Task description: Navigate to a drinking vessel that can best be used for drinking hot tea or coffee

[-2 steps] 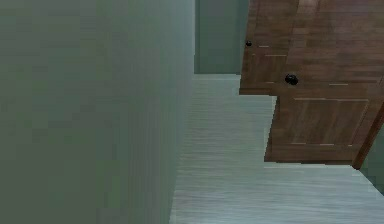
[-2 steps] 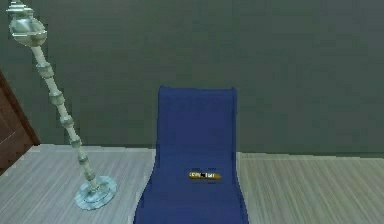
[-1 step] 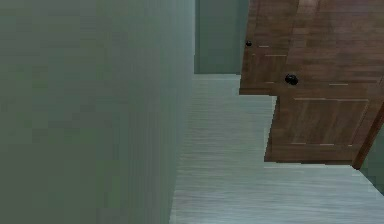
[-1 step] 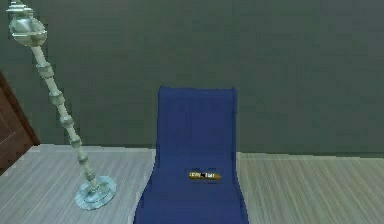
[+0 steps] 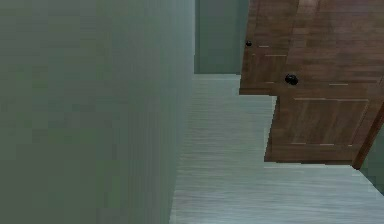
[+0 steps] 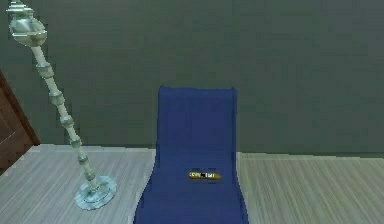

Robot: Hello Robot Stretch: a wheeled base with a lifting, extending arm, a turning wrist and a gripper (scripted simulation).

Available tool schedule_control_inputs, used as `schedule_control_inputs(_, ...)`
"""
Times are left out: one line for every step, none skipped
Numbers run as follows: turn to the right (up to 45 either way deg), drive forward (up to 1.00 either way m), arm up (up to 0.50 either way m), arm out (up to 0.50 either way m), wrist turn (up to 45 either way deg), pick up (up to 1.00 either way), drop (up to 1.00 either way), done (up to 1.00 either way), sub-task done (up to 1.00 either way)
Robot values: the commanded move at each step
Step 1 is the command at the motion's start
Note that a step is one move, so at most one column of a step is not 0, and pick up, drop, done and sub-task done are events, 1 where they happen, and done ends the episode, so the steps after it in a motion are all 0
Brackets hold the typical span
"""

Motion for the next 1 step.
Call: schedule_control_inputs(12.0,0.0,0.0,0.0,0.0,0.0,0.0,0.0,0.0)
